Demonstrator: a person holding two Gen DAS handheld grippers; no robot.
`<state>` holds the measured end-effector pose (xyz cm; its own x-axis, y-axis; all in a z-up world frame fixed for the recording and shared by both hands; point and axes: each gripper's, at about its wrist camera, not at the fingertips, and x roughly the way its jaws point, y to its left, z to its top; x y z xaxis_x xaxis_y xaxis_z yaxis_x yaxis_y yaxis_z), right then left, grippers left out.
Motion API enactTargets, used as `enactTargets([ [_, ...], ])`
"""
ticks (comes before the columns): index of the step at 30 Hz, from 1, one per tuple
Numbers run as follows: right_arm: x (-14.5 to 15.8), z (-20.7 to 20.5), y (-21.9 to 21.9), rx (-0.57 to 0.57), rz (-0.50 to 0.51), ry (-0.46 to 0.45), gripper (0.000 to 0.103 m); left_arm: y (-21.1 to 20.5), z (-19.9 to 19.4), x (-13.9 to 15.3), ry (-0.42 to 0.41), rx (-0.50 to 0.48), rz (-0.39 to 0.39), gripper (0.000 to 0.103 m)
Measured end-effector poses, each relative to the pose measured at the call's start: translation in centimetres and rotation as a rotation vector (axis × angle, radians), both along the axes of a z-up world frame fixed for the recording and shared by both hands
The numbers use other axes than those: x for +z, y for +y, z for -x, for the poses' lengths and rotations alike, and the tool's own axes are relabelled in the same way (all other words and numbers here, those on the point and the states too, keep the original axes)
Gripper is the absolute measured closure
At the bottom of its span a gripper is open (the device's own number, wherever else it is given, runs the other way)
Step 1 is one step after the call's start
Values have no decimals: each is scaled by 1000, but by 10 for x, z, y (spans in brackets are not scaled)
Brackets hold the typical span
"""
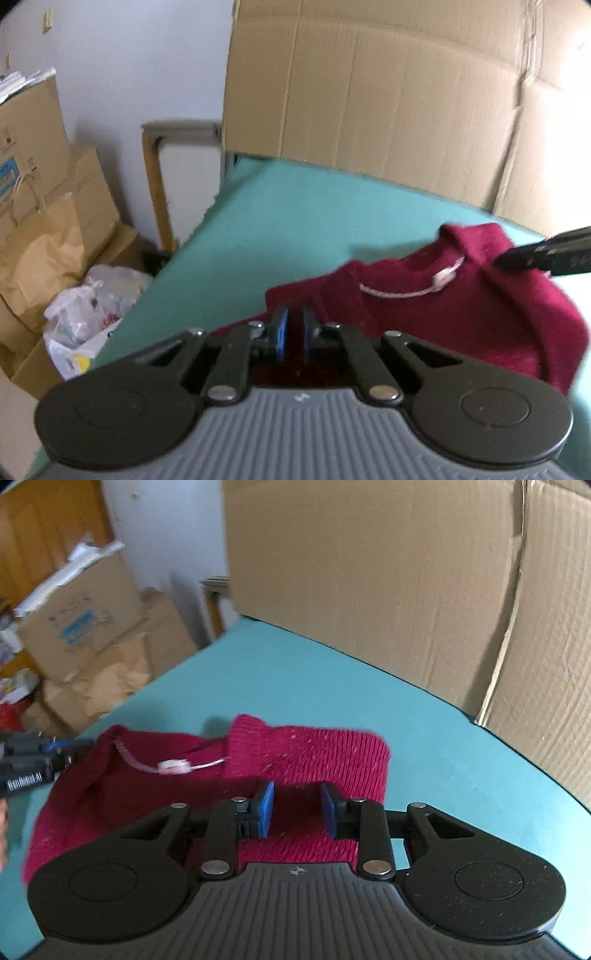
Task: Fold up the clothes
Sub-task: 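Lower the held red sweater onto the table with both grippers, then open both grippers and release the folded sweater on the table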
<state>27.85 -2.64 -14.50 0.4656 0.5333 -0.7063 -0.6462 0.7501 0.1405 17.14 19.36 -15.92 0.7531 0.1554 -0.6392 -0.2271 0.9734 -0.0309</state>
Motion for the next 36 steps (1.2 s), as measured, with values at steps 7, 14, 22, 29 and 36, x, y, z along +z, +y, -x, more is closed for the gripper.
enactTargets([
  [7, 6, 8, 0, -54, 22, -79, 66, -8, -19, 2, 34, -20, -109, 99],
  [14, 17, 40, -20, -22, 23, -45, 66, 0, -8, 15, 93, 67, 10, 73],
  [22, 48, 63, -24, -87, -8, -57, 66, -21, -16, 30, 109, 45, -53, 69],
  [29, 63, 109, -35, -163, -3, 15, 62, -58, 19, 63, 83, 28, -27, 25],
  [36, 51, 136, -56, -129, 37, 31, 61, -98, 50, 58, 145, 121, -22, 7],
])
